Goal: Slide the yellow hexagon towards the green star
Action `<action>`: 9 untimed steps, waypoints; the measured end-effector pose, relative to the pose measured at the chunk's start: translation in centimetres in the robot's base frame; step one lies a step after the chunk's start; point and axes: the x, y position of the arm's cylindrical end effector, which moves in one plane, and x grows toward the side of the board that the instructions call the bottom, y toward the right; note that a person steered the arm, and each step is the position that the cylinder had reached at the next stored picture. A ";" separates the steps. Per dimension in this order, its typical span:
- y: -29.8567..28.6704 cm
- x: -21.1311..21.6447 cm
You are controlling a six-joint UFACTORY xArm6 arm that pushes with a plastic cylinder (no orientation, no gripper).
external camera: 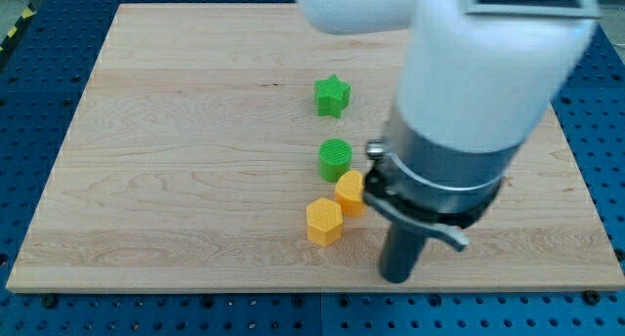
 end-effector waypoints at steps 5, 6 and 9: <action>-3.7 -2.9; -4.2 -3.1; -10.0 -7.1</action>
